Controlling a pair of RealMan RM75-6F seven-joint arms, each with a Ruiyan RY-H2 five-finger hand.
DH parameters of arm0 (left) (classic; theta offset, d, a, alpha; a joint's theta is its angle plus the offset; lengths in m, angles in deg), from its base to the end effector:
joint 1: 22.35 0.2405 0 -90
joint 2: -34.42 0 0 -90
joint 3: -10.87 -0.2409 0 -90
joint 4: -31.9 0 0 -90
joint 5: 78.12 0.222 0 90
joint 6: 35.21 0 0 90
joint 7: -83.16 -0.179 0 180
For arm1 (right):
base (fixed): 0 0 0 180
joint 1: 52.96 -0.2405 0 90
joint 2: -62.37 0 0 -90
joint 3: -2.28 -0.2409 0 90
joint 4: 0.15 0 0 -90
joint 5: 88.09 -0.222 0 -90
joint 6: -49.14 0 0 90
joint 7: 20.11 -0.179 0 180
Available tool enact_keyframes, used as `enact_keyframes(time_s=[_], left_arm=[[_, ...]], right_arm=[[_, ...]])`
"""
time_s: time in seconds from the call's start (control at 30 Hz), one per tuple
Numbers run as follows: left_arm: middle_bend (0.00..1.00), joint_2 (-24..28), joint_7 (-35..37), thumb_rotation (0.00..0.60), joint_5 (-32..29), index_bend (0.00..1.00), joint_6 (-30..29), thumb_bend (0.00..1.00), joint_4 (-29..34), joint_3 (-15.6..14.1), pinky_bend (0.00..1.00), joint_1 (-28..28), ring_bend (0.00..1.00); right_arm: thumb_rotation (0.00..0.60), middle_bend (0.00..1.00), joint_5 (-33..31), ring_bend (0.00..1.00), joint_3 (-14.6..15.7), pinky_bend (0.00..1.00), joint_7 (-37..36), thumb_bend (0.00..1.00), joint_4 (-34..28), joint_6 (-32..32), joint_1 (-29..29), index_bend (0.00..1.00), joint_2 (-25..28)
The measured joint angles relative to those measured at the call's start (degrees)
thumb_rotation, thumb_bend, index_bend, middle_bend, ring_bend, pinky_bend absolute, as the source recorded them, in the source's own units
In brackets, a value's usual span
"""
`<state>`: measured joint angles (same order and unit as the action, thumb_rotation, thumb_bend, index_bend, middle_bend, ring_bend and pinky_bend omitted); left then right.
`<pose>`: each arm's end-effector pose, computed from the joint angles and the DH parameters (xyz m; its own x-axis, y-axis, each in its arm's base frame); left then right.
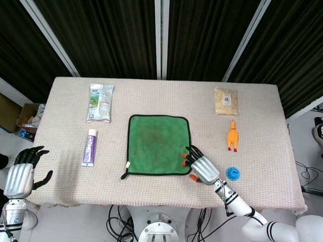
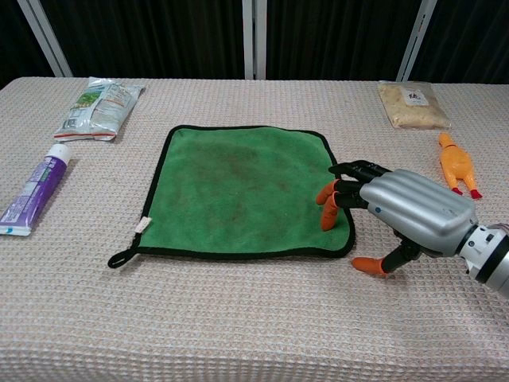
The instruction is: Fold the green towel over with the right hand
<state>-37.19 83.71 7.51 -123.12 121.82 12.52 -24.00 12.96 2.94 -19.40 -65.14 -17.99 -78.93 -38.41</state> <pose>-0.3068 0.1938 0.1090 0.3051 -0.0019 0.9523 0.9512 0.0489 -0.3047 -0.1799 -0.2641 -0.0968 0.4498 -0.2127 0.8674 -0.7634 -0.5957 0.2498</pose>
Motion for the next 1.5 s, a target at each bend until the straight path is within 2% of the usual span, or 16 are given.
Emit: enact_keyframes(time_s=[0.17,0.37,0.87,0.97,1.13,1.2,1.33,1.5], left_arm=[[0.17,-0.22,0.70,0.600,0.11,0.26,-0.04,0.28,-0.44,-0.06,0.13,0.09,0.14],[0.17,-0.19,1.21,0.600,0.22,0.26,-0.31,0.28,-0.77,-0.11,0.13,0.32,0.14],[0.17,0.27,1.31,0.600,0.45,0.26,-0.50,0.28,-0.34,-0.04,0.13,0.43,0.14],[0.17,0.41,1.12,0.600,0.60,0.26,-0.43,0.28,-0.11,-0.09,0.13,0.38,0.14],[0.17,0.69,1.08,0.600,0.66,0.26,-0.44,0.28,0.17,-0.08,0.13,0.38,0.14],[0.17,0.74,1.10,0.600,0.73,0.26,-0.40,0.28,0.17,-0.08,0.13,0.34,0.14],[0.17,0.72,1.17,0.600,0.90,0.26,-0.27,0.28,0.13,-0.01,0.13,0.14,0.14],[0.17,0.59,1.38,0.600,1.27,0.26,-0.36,0.28,-0.16,0.03,0.13,-0.01,0.14]], right_arm=[[0.600,0.24,0.39,0.00,0.75,0.00,-0.59,0.17,1.45,-0.19,-1.10,0.45,-1.03],[0.600,0.25,0.71,0.00,0.83,0.00,-1.06,0.27,2.80,-1.37,-2.23,0.49,-2.24],[0.600,0.27,-0.58,0.00,0.91,0.01,-1.80,0.28,1.73,-2.59,-3.46,0.50,-1.51],[0.600,0.28,-0.56,0.01,0.82,0.03,-2.31,0.31,2.13,-3.32,-3.64,0.54,-2.01],[0.600,0.33,-0.38,0.06,1.16,0.06,-2.91,0.43,2.95,-5.01,-3.40,0.72,-2.35],[0.600,0.33,-0.46,0.06,1.62,0.06,-3.12,0.46,2.43,-5.20,-3.06,0.76,-1.59],[0.600,0.33,-0.77,0.06,2.78,0.06,-3.43,0.48,-0.56,-5.24,-2.28,0.78,1.20],[0.600,0.32,-1.06,0.06,5.04,0.06,-2.83,0.48,-8.01,-5.18,-0.91,0.78,7.38]])
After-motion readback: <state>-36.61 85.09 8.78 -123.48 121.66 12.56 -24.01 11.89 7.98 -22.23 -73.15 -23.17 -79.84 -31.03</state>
